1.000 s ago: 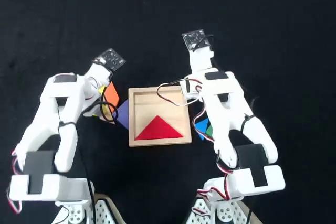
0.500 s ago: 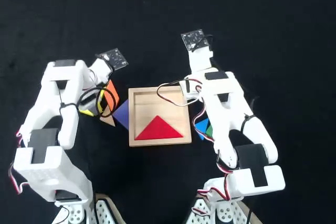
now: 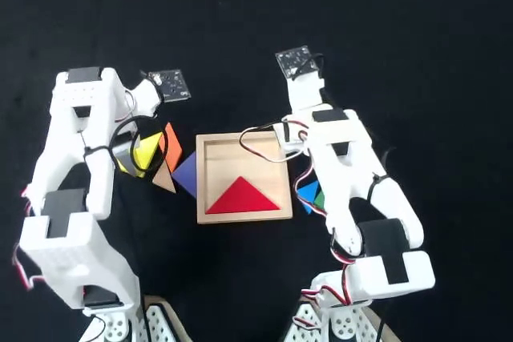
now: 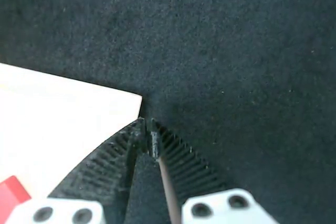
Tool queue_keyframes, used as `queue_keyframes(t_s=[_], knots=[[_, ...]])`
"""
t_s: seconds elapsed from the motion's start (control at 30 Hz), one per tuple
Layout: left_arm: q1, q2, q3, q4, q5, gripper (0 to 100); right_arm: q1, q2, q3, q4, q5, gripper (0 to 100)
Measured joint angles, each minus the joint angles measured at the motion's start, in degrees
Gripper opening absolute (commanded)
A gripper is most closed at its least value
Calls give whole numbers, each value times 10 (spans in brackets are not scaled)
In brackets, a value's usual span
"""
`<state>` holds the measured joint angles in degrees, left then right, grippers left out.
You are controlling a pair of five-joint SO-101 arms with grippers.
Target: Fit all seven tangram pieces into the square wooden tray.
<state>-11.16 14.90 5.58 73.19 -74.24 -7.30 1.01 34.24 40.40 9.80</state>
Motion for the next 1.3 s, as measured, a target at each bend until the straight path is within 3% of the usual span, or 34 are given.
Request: queue_keyframes(t_s=[0.17,0.47,1.0,1.3], knots=[[-2,59,-1,-20,39,356,0,0,0,0,0,11],[-4,92,-11,-63,45,356,0,0,21,-37,0,11],[-4,94,-32,-50,-6,356,0,0,21,-40,0,11],[-7,167,-88,-42,-11,345,0,0,21,-40,0,11]])
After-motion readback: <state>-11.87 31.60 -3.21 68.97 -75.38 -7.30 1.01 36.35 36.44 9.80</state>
